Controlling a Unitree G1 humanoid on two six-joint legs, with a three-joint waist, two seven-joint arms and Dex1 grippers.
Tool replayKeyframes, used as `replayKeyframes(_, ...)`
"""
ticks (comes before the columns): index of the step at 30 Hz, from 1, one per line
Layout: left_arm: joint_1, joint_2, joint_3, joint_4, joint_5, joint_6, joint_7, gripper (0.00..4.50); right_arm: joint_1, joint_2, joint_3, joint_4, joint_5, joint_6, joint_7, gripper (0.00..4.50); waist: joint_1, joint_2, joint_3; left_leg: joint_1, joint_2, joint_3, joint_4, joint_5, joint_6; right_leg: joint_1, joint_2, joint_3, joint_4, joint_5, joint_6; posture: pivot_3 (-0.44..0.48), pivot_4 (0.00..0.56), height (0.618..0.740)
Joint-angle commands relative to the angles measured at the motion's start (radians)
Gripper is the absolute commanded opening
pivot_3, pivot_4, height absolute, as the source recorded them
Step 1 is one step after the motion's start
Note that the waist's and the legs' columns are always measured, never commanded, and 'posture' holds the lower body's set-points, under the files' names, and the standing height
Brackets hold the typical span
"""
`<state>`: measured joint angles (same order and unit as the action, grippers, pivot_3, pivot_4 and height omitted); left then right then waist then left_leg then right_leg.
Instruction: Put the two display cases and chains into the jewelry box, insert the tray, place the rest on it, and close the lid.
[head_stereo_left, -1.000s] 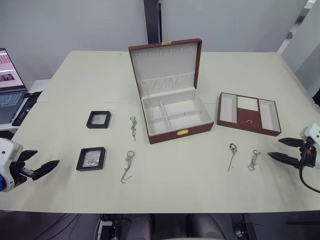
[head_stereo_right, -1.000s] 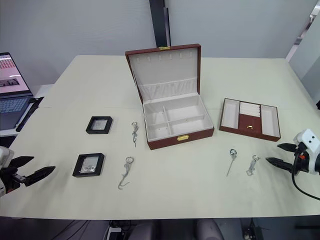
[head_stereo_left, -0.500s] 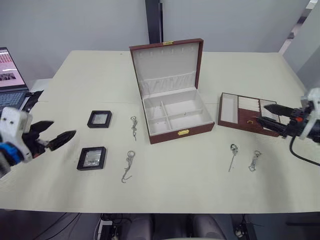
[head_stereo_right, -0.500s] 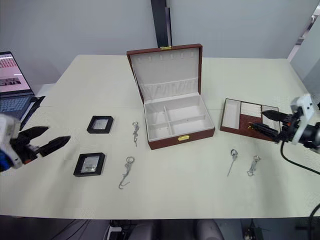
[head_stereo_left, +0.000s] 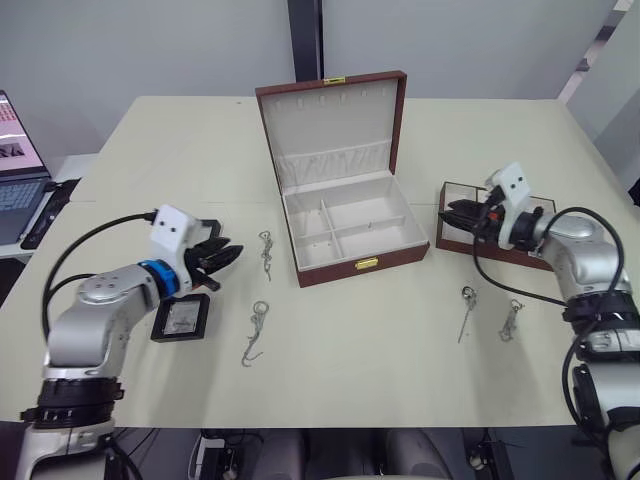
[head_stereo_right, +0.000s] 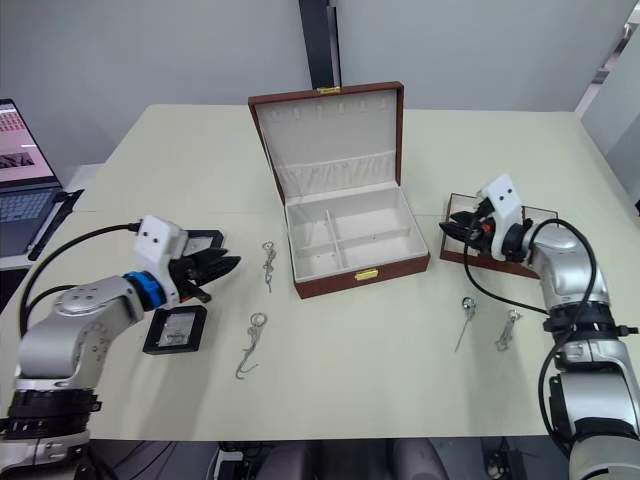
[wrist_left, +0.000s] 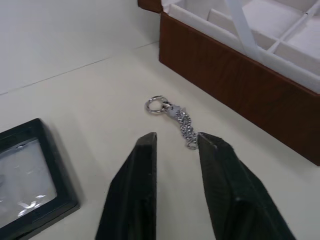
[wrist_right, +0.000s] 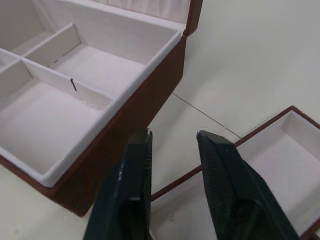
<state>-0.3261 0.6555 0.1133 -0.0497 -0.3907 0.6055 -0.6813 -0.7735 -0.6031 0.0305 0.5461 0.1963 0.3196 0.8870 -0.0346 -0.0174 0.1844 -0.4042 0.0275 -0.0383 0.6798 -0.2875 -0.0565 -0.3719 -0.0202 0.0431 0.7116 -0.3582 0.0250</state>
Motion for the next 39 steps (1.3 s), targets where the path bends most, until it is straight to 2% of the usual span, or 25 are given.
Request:
replayKeyframes(1, -0.048, -0.043, -0.045, 0.016, 0.035, -0.018, 0.027, 0.05, -0.061, 0.015, 0.008, 0.063, -0.053, -0.064, -0.036, 0.48, 0.0, 0.0, 0.0, 0.0, 0.0, 0.0, 0.001, 0.0, 0.0, 0.0, 0.0, 0.0, 0.001, 0.0, 0.0, 0.0, 0.15, 0.74)
replayKeyframes(3, -0.067, -0.071, -0.076, 0.033, 0.051, -0.019, 0.032, 0.0, -0.071, 0.032, 0.018, 0.087, -0.064, -0.074, -0.028, 0.03, 0.0, 0.0, 0.0, 0.001, 0.0, 0.0, 0.002, 0.0, 0.0, 0.0, 0.0, 0.0, 0.004, 0.0, 0.0, 0.0, 0.15, 0.74)
replayKeyframes(12, -0.117, -0.139, -0.149, 0.086, 0.102, -0.045, 0.012, 0.0, -0.014, 0.063, 0.039, 0.007, -0.052, -0.054, 0.073, 0.03, -0.002, 0.0, 0.0, 0.002, 0.001, 0.0, 0.001, 0.0, 0.0, 0.0, 0.001, 0.0, 0.004, 0.0, 0.0, 0.0, 0.15, 0.74)
replayKeyframes(20, -0.118, -0.153, -0.163, 0.057, 0.102, -0.028, -0.008, 0.0, 0.095, 0.05, 0.044, -0.21, -0.004, 0.056, 0.14, 0.03, 0.002, 0.0, 0.0, 0.002, 0.001, 0.0, 0.001, 0.0, 0.0, 0.0, 0.0, 0.0, 0.004, 0.0, 0.0, 0.0, 0.15, 0.74)
replayKeyframes(34, -0.096, -0.146, -0.181, 0.012, 0.098, 0.002, -0.05, 0.0, 0.276, 0.008, 0.025, -0.513, 0.07, 0.222, 0.146, 0.03, 0.003, 0.0, 0.0, 0.002, 0.0, -0.001, 0.001, 0.0, 0.0, 0.0, 0.0, 0.0, 0.004, 0.0, 0.0, 0.0, 0.15, 0.74)
replayKeyframes(39, -0.084, -0.141, -0.184, -0.005, 0.094, 0.012, -0.062, 0.0, 0.315, 0.003, 0.016, -0.557, 0.081, 0.247, 0.138, 0.03, 0.003, 0.0, 0.0, 0.002, 0.0, -0.001, 0.001, 0.0, 0.0, 0.001, 0.0, 0.0, 0.004, 0.0, 0.0, 0.0, 0.15, 0.74)
